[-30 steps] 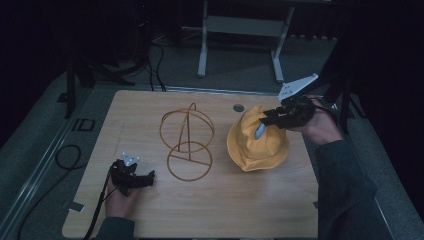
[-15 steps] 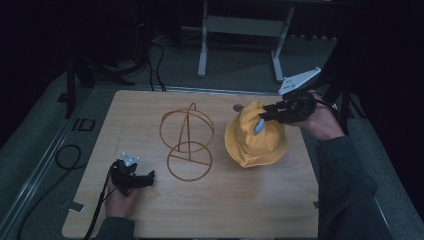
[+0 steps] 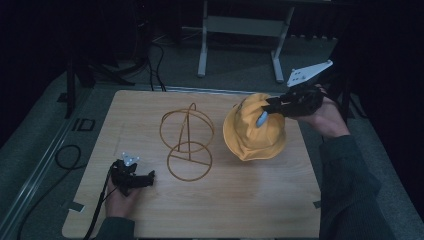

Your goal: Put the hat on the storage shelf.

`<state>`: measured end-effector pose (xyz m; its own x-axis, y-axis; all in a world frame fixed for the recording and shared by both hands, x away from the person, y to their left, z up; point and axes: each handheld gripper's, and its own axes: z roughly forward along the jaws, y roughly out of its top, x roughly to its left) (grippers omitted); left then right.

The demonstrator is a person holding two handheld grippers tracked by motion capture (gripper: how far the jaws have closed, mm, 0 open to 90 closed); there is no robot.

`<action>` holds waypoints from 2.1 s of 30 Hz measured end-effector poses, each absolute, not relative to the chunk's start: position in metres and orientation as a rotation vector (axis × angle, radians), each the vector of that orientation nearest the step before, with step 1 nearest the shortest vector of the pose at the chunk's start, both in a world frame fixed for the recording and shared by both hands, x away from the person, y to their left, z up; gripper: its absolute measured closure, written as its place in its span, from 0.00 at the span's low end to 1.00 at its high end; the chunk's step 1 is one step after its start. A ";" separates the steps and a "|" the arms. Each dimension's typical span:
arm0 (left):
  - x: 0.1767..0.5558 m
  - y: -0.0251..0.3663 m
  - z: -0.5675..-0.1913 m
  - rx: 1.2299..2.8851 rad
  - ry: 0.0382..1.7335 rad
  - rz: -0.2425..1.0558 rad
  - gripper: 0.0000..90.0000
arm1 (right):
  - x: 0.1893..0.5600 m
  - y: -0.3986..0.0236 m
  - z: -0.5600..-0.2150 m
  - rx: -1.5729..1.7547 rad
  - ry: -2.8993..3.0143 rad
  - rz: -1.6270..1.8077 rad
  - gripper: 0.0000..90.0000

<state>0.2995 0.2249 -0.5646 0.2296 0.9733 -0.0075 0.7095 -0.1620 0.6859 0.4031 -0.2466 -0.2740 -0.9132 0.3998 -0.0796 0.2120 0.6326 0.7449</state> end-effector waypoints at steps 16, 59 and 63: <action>0.300 0.225 -0.565 1.940 1.541 0.604 0.01 | 0.403 -0.243 -0.252 0.469 2.580 1.199 0.80; 0.300 0.225 -0.565 1.935 1.541 0.604 0.01 | 0.396 -0.157 -0.213 0.241 2.544 1.409 0.80; 0.300 0.225 -0.565 1.936 1.540 0.606 0.01 | 0.398 -0.137 -0.219 0.221 2.564 1.387 0.80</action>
